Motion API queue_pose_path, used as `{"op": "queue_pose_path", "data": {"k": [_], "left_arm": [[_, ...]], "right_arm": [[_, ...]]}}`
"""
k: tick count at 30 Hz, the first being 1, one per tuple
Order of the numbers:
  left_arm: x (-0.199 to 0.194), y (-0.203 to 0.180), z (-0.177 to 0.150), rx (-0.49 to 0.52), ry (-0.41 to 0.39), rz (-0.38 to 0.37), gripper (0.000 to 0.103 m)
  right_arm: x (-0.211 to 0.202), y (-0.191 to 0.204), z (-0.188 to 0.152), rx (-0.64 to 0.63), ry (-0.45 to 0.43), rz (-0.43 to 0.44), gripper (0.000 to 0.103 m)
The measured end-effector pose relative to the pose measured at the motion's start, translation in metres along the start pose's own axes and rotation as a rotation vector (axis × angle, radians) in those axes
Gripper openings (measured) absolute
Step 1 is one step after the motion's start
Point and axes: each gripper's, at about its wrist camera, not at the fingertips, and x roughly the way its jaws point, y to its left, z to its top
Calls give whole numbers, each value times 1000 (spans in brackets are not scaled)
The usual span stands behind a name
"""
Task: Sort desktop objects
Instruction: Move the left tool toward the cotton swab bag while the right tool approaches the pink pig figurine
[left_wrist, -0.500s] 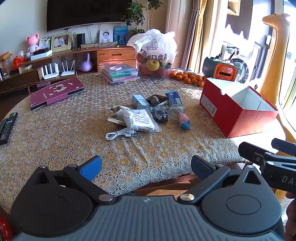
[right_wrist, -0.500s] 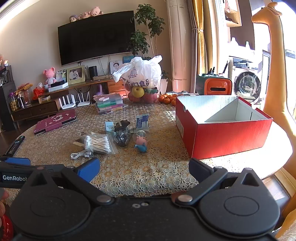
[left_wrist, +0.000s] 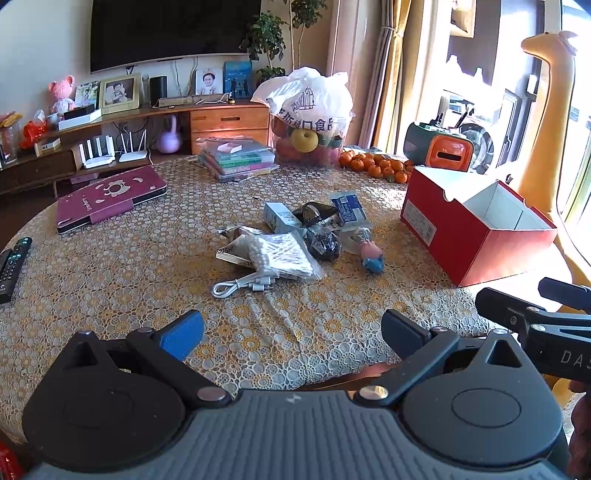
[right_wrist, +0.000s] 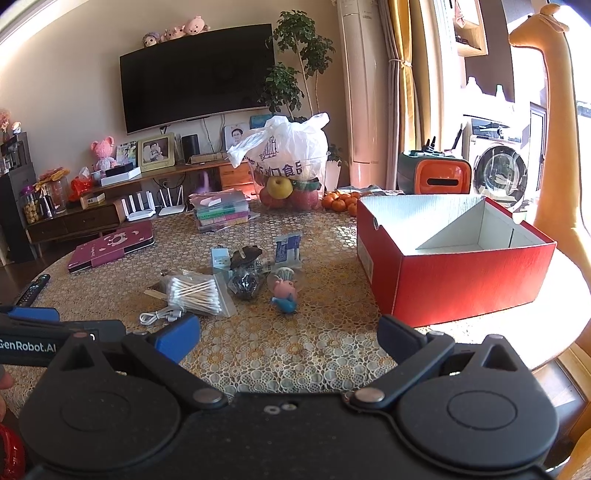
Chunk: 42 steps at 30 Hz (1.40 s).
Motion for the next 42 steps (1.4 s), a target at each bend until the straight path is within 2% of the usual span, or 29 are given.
{"op": "queue_pose_path", "data": {"k": [7,13,23,42], "left_arm": [[22,10,9,6,-12,29,103],[46,14,13,19,7,48,103],[77,19,15,38,-12,-27,103],[123,7,28,119,-59,-37,103]], "right_arm": [[25,-1,5,-63,-22,-1,103],[50,-6,11,-116,-29,-10,103],[84,-9,13,-156,7,26,101],[150,-13,19,-169,82,67,92]]}}
